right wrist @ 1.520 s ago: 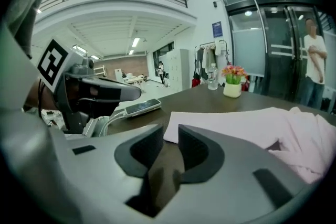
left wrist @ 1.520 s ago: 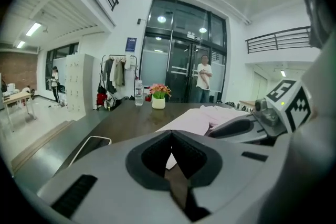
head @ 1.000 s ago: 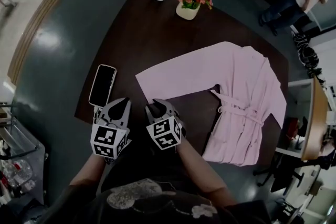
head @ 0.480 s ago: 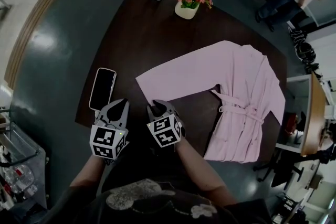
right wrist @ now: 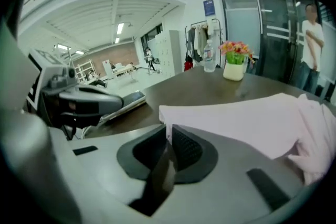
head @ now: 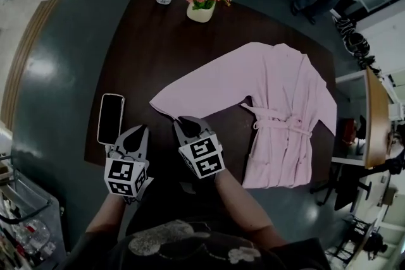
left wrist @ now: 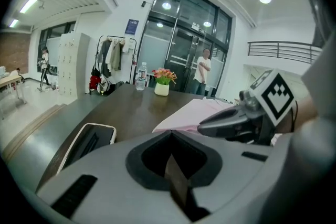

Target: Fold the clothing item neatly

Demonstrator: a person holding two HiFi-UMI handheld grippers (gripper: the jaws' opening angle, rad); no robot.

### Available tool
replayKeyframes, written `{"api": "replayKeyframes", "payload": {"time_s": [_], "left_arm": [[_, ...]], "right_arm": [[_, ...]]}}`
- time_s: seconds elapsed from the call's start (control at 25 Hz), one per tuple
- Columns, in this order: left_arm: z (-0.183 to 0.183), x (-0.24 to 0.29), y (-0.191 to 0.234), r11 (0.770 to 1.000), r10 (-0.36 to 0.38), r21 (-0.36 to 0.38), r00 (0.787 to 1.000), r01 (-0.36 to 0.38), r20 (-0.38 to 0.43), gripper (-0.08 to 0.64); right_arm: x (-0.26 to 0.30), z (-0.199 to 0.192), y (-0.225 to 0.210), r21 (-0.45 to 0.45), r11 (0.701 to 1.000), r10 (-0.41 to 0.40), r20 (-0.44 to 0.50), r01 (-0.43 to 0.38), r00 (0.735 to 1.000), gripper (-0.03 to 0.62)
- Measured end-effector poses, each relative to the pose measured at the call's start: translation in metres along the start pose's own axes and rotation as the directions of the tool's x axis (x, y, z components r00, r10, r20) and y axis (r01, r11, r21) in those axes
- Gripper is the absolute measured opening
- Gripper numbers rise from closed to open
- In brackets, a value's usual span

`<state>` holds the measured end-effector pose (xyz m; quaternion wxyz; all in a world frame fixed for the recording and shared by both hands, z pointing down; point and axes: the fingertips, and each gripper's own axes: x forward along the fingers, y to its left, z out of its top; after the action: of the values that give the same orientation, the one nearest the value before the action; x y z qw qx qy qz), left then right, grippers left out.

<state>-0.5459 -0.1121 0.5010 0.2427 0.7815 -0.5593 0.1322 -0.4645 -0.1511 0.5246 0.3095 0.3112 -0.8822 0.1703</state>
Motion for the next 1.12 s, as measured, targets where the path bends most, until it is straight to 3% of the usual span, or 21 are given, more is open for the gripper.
{"api": "replayKeyframes", "payload": {"time_s": [0.16,0.36,0.64,0.8,1.12], "left_arm": [[0.008,0.011,-0.017,0.998,-0.013,0.056,1.0,0.013,-0.003,0.009],[0.016,0.026,-0.057,0.996,-0.016,0.09,1.0,0.014,0.014,0.009],[0.03,0.052,-0.147,0.99,-0.024,0.14,0.999,0.019,0.033,0.009],[0.036,0.07,-0.198,0.984,-0.025,0.18,0.999,0.019,0.029,0.009],[0.04,0.097,-0.273,0.976,0.01,0.217,0.999,-0.019,0.044,0.009]], "right_arm": [[-0.042,0.029,-0.041,0.033,0.996,-0.08,0.115,0.077,0.99,0.024],[-0.112,0.033,-0.112,0.104,0.975,-0.216,0.227,0.197,0.95,0.023],[-0.2,-0.021,-0.211,0.214,0.944,-0.303,0.272,0.249,0.913,0.025],[-0.239,-0.055,-0.256,0.18,0.931,-0.356,0.262,0.317,0.897,0.025],[-0.28,-0.104,-0.323,0.226,0.932,-0.342,0.276,0.285,0.898,0.025]]}}
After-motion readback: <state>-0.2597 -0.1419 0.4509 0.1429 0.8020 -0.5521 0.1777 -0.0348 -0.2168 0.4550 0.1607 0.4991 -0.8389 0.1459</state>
